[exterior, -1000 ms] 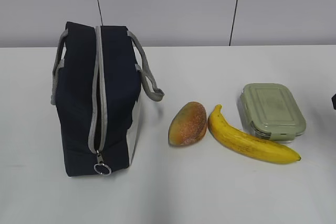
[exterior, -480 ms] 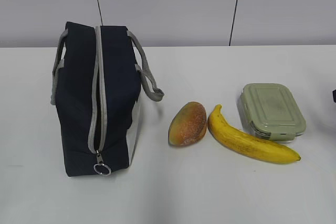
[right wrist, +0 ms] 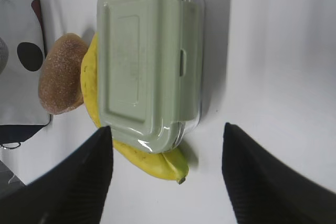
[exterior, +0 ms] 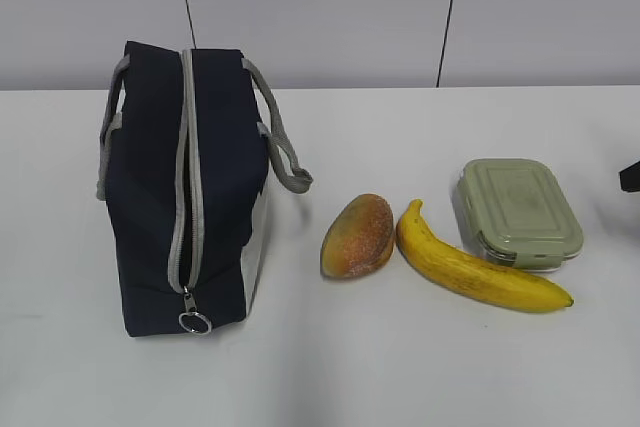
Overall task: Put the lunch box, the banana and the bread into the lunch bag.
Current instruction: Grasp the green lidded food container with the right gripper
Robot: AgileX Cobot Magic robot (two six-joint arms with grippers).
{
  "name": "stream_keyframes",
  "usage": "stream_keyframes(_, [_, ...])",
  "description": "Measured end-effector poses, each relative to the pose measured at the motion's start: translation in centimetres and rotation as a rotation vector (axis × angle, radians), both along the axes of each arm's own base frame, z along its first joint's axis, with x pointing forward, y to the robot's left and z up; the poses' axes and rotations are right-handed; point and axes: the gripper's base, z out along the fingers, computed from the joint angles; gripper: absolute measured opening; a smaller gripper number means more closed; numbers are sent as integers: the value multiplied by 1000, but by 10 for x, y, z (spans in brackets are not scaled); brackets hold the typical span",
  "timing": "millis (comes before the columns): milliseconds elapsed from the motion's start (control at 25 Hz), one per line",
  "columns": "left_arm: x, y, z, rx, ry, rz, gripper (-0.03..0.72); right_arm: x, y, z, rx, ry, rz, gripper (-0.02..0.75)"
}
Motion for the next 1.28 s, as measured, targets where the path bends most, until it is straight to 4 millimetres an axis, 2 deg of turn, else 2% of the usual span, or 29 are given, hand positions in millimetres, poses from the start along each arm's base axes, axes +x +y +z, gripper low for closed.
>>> stream_keyframes(280, [0,0,0,0,0,0,462,1,0,0,0,-11,3,496])
stream_keyframes(480, [0,0,0,0,0,0,462,1,0,0,37,44,-55,507])
stream_keyframes(680, [0,0,0,0,0,0,462,2,0,-1,46,52,-65,622])
stream_keyframes(800, [0,0,0,0,0,0,462,2,-1,0,38,45,-65,650])
stream_keyframes(1120, [0,0,0,0,0,0,462,13,-9,7,1,-2,-68,654])
stream_keyframes(1280, [0,0,0,0,0,0,462,25,-15,2,6,-6,-55,644])
